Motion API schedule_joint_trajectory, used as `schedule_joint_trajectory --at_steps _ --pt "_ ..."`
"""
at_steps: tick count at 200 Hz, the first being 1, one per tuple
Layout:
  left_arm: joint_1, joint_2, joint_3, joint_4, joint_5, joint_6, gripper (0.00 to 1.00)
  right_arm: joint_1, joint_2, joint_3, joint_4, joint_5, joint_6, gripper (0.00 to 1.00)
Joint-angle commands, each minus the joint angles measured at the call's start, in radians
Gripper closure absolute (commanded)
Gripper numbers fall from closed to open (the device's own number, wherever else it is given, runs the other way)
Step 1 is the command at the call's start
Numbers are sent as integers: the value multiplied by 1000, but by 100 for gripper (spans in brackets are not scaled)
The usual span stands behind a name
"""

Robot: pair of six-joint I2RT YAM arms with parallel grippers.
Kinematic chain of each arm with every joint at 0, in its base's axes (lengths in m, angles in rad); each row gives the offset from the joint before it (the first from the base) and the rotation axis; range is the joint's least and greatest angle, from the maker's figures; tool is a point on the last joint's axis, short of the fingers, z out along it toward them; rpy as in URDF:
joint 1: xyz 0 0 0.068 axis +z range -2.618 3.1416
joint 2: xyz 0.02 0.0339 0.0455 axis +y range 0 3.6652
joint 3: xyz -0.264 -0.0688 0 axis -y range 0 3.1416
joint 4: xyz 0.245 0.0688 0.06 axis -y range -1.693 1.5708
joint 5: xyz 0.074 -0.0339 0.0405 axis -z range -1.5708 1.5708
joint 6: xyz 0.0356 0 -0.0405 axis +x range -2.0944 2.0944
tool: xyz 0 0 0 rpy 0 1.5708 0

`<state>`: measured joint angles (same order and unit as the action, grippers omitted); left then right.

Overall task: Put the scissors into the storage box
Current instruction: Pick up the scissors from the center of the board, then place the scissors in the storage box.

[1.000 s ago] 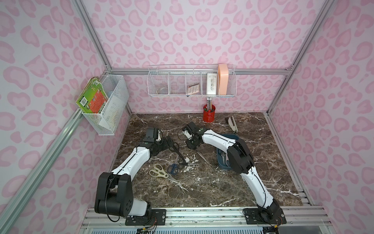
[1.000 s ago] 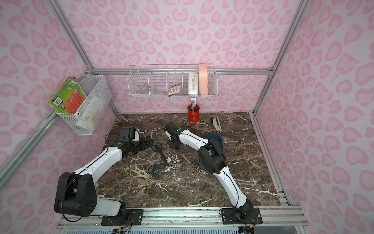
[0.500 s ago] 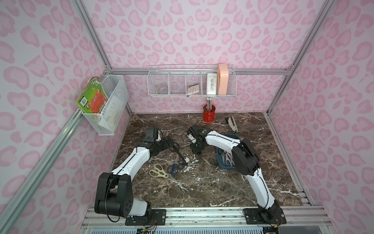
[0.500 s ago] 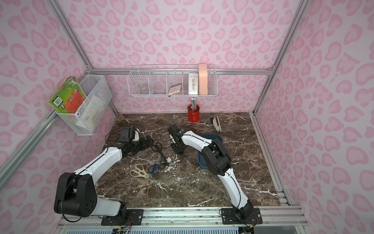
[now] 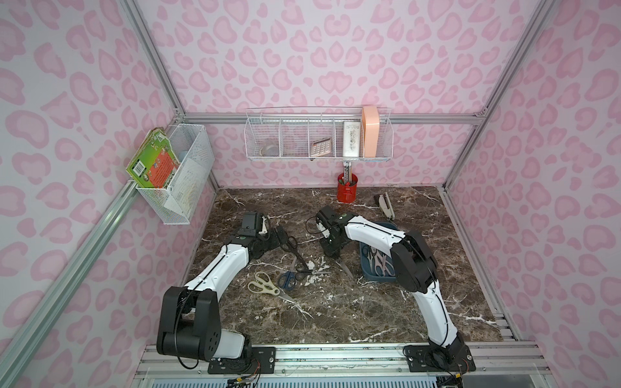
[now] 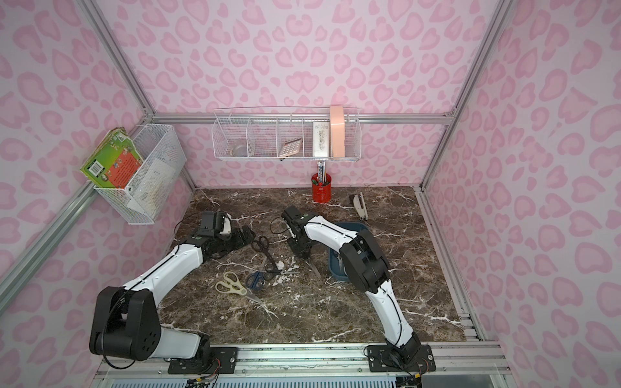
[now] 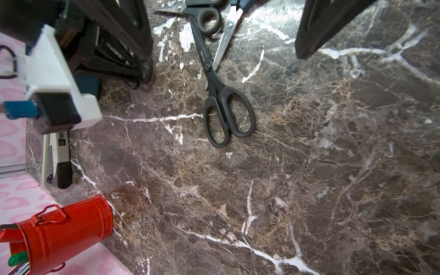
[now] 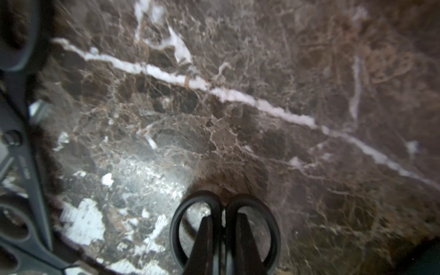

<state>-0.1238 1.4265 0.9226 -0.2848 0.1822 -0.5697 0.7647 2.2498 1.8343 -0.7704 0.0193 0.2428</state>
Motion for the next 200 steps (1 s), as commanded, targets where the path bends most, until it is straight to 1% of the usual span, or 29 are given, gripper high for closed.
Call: schedule_joint_trajectory --at_steps 1,44,86,110,143,167,200 --pt "0 -11 2 6 -1 4 1 -5 -30 14 -21 10 18 100" --pt "0 -9 0 8 -1 4 1 -27 -96 10 -1 22 34 100" --pt "0 1 0 9 3 5 2 -79 -213 -38 40 13 56 100" --pt "0 9 2 8 8 5 1 -126 -299 -115 63 41 62 100" --pt "0 15 2 10 11 4 1 -212 -411 -236 93 50 65 100" --pt "0 21 1 13 17 2 1 -275 -482 -348 145 66 64 100" --pt "0 30 -1 15 22 -2 2 -345 -537 -483 223 52 80 100"
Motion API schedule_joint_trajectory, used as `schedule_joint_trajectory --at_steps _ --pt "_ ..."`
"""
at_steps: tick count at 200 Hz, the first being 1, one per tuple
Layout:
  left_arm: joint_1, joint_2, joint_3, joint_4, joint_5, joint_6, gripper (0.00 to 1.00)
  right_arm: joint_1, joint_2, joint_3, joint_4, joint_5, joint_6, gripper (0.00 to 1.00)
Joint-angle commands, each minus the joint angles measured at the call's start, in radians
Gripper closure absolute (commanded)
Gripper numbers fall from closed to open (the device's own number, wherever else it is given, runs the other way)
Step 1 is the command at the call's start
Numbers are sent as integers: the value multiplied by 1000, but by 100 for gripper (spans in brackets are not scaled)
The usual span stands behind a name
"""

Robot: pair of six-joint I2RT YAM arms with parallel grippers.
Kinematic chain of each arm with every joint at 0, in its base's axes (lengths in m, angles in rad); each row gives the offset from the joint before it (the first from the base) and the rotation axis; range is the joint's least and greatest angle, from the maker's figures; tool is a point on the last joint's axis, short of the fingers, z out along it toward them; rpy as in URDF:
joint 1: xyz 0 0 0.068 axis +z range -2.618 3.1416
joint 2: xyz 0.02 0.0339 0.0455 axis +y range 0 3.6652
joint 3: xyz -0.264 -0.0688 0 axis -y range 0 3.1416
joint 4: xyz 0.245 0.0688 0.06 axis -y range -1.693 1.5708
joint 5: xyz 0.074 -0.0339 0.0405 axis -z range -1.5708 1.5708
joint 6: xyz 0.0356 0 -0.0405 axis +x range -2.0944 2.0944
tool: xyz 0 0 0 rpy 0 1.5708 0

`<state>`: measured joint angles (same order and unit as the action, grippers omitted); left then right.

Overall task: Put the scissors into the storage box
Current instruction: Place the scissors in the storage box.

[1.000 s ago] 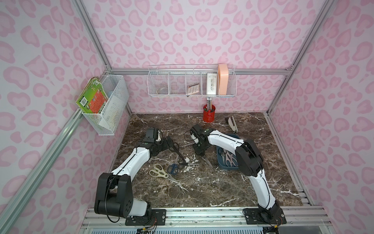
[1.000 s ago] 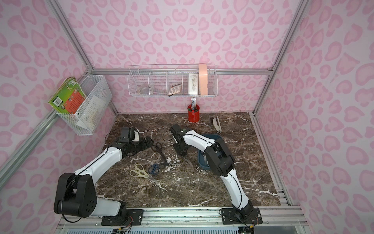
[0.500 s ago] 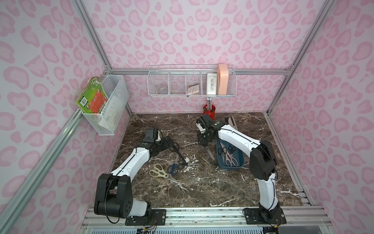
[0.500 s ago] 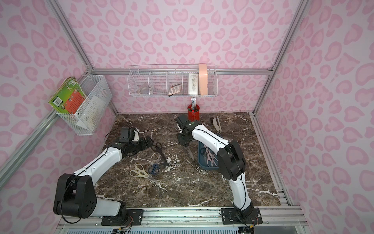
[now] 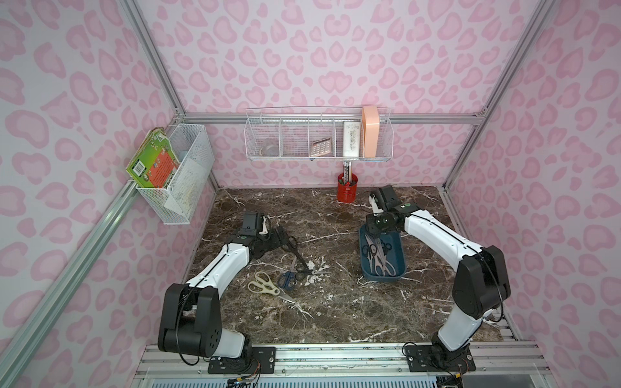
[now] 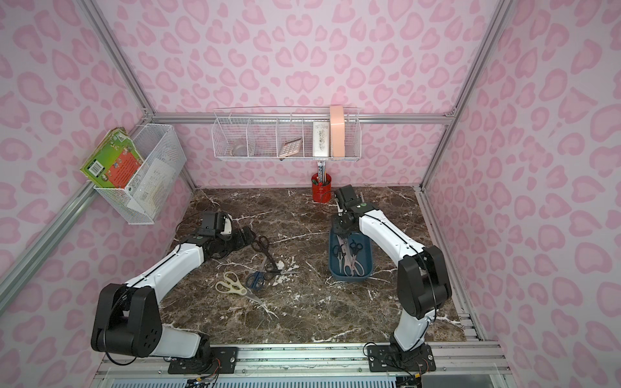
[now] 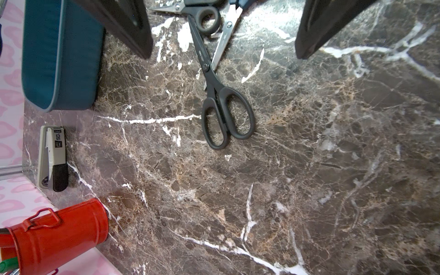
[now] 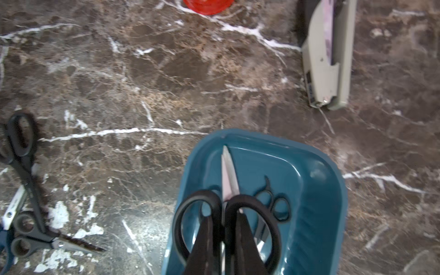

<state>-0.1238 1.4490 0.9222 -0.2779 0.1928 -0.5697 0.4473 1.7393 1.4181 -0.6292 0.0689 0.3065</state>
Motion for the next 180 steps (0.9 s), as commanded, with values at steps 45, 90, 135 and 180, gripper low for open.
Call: schedule_joint_trajectory --at_steps 45,90,135,180 --pt "-2 14 -3 12 12 -4 2 -50 -11 -198 192 -7 46 100" --pt "-2 16 -3 13 12 -2 2 -79 36 -251 254 -25 78 100" --pt "-2 16 -3 12 10 -1 2 -79 50 -264 269 -40 87 97" --pt "-2 20 -2 10 9 -1 2 -78 10 -234 222 -2 73 73"
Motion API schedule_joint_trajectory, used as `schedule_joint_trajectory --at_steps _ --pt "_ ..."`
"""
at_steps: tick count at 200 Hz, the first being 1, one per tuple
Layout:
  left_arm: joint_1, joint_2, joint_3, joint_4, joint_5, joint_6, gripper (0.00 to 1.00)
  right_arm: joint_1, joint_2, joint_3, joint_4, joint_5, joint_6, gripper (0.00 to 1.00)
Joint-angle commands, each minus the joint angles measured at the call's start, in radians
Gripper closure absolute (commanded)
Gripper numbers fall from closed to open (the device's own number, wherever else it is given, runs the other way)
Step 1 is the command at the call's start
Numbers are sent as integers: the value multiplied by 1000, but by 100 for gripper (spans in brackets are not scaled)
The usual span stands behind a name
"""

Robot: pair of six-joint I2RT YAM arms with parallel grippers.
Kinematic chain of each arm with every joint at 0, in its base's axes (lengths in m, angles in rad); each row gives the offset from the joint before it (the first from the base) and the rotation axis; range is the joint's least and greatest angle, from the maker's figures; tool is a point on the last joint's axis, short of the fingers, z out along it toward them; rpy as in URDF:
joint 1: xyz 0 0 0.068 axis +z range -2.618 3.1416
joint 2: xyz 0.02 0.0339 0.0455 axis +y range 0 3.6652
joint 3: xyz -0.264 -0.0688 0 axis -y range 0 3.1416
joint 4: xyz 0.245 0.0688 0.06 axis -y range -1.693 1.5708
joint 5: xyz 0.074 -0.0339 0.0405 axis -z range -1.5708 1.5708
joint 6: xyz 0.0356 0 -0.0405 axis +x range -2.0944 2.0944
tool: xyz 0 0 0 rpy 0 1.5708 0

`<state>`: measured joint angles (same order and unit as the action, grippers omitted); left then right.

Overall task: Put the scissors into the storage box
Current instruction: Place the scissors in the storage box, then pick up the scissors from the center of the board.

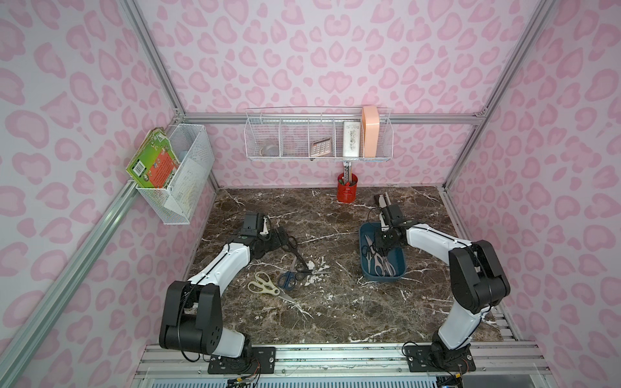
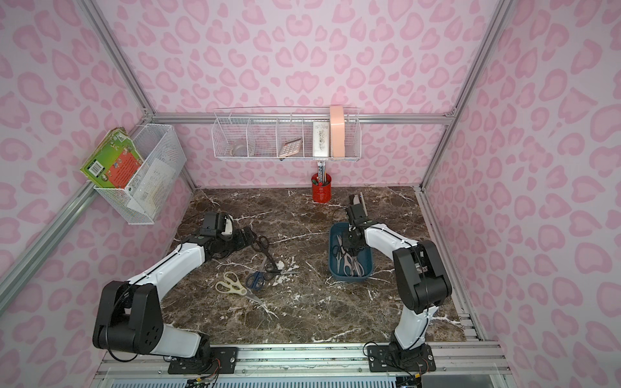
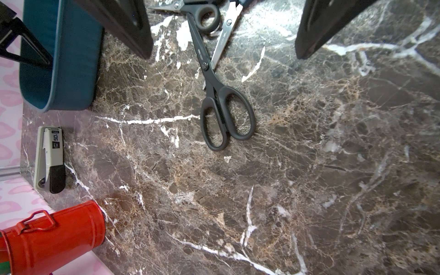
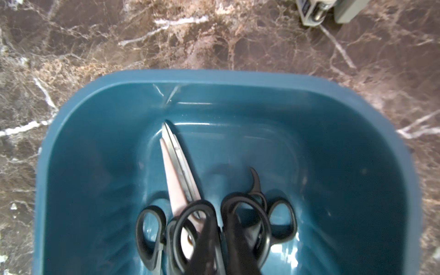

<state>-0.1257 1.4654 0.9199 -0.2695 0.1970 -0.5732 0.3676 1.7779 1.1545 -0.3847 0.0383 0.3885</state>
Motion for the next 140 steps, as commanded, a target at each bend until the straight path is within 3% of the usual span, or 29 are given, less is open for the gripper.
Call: schedule_joint_trajectory --at_steps 1,45,82,140 --pt "1 5 0 3 5 3 1 2 -29 32 -24 29 -9 72" --pt "0 22 0 4 1 4 2 44 -81 148 -81 35 -42 66" --pt "-1 51 -19 28 -12 -14 1 165 -21 262 -67 20 -65 66" --pt "-35 156 11 141 -36 -103 2 240 46 250 58 -83 -47 67"
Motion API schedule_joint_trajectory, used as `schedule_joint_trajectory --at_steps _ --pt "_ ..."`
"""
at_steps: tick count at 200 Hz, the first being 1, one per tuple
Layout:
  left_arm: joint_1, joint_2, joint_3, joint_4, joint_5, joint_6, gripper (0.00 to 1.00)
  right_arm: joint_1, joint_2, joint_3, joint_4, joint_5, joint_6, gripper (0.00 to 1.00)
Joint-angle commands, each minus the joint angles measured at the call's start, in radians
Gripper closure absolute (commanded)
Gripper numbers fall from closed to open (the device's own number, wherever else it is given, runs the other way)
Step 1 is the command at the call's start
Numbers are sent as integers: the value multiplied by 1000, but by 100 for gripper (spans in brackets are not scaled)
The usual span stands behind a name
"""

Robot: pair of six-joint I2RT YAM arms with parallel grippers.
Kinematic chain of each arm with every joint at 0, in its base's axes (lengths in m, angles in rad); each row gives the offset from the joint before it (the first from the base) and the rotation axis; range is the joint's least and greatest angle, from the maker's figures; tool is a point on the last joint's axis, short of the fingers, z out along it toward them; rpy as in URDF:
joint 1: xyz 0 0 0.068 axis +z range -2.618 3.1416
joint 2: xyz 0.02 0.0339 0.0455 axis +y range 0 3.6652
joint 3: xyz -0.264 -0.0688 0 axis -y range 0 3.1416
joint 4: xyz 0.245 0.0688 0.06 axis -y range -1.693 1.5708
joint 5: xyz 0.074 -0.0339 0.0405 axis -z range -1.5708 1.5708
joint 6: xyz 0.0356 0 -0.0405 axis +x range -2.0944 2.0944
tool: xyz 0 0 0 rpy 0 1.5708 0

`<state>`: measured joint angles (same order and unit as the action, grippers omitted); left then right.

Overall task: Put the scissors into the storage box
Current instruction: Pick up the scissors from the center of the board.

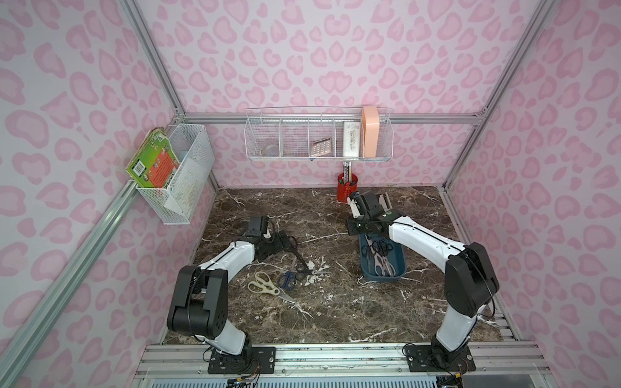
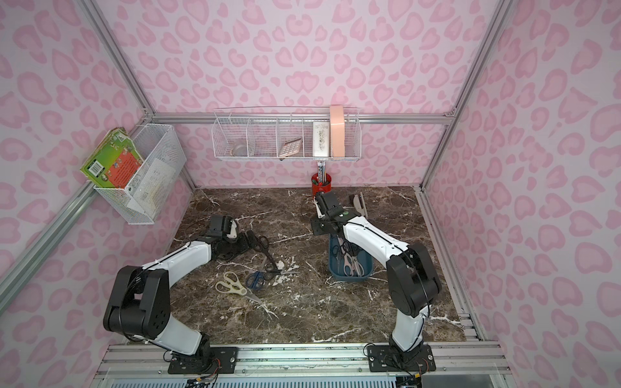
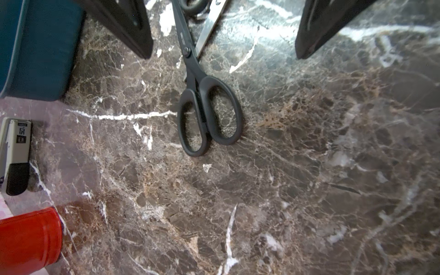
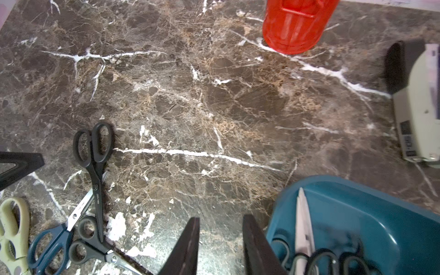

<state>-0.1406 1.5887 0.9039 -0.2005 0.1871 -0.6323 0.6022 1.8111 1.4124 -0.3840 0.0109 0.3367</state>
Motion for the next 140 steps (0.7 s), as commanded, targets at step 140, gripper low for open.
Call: schedule_joint_trajectory --at_steps 140 --pt "-179 240 82 191 57 -238 3 -63 -44 -134 83 -66 -8 68"
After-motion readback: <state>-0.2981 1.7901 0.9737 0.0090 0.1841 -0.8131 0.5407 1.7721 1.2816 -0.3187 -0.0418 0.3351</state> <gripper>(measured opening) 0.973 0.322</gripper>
